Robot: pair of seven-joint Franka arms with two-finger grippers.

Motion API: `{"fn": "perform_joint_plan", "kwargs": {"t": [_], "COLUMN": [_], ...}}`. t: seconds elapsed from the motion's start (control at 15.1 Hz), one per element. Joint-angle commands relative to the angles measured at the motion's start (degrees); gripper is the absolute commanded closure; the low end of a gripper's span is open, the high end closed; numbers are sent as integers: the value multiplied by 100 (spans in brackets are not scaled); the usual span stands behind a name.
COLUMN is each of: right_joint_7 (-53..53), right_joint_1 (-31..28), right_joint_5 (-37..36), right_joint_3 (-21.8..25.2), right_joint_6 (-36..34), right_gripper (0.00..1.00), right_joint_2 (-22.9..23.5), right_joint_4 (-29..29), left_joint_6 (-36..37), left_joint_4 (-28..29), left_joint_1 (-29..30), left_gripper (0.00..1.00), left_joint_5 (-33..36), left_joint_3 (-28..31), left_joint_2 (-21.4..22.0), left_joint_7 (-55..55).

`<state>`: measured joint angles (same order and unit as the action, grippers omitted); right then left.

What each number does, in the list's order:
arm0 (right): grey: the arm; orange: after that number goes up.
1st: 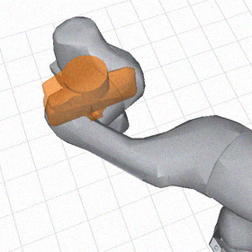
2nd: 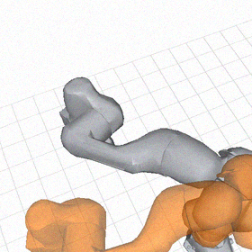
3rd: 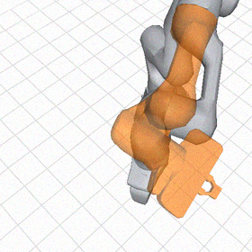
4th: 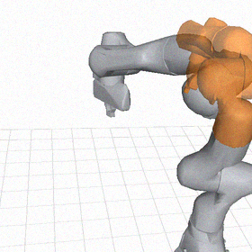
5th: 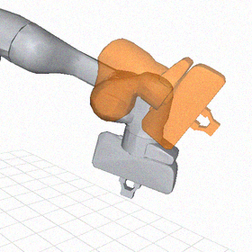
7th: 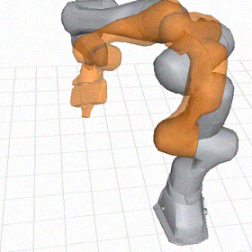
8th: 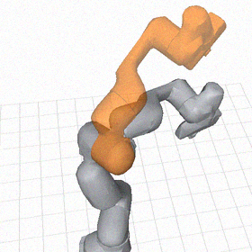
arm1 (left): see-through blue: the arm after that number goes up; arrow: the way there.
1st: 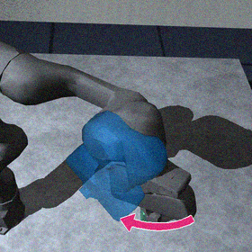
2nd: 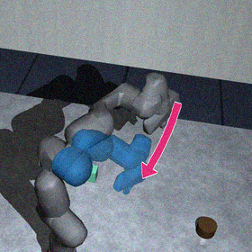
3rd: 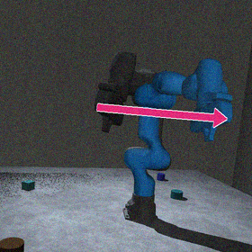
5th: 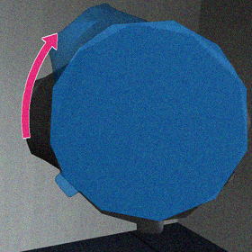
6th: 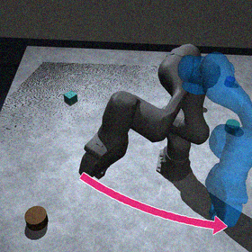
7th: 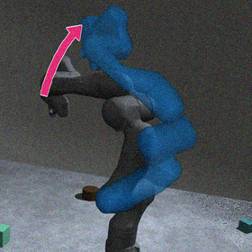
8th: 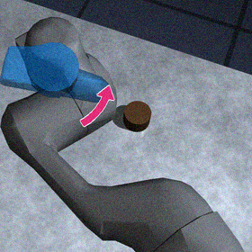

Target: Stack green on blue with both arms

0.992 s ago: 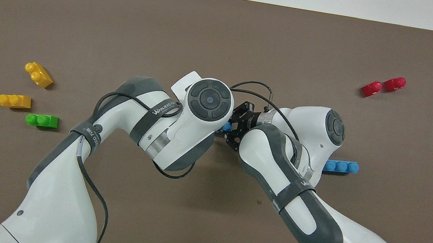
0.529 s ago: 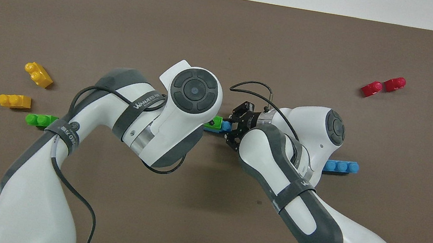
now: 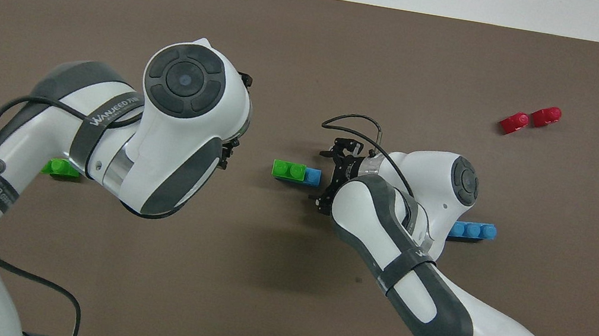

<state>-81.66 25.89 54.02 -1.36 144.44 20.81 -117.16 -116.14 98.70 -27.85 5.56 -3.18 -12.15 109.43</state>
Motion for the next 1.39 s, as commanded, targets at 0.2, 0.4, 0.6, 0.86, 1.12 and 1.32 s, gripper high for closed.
{"fn": "perform_joint_plan", "kwargs": {"t": [0.2, 0.4, 0.6, 0.86, 1.12, 1.32], "right_joint_7": [185, 238, 291, 632, 1632, 2704], "right_joint_1": [-584, -1041, -1349, -1876, -2097, -2219], "right_joint_5": [223, 57, -802, -2313, -3440, -4030], "right_joint_3": [4, 22, 31, 31, 40, 57], "right_joint_6": [-398, -890, -1189, -2435, -3404, -3905], "right_gripper": [1, 0, 0, 0, 0, 0], "right_joint_2": [-261, -455, -779, -1026, -1272, -1658], "right_joint_4": [-9, -9, 140, 999, 1722, 1828], "left_joint_6": [557, 855, 1197, 1479, 1751, 1980], "left_joint_4": [132, 132, 97, 71, 53, -17], "left_joint_1": [780, 1342, 1765, 2230, 2837, 3128], "left_gripper": [0, 0, 0, 0, 0, 0], "left_joint_5": [-133, -493, -661, -661, -661, -652], "left_joint_3": [-42, -42, -33, 28, 28, 28], "left_joint_2": [695, 1065, 1303, 1514, 1637, 1646], "left_joint_7": [-1790, -3151, -4243, -5657, -7685, -9067]}}
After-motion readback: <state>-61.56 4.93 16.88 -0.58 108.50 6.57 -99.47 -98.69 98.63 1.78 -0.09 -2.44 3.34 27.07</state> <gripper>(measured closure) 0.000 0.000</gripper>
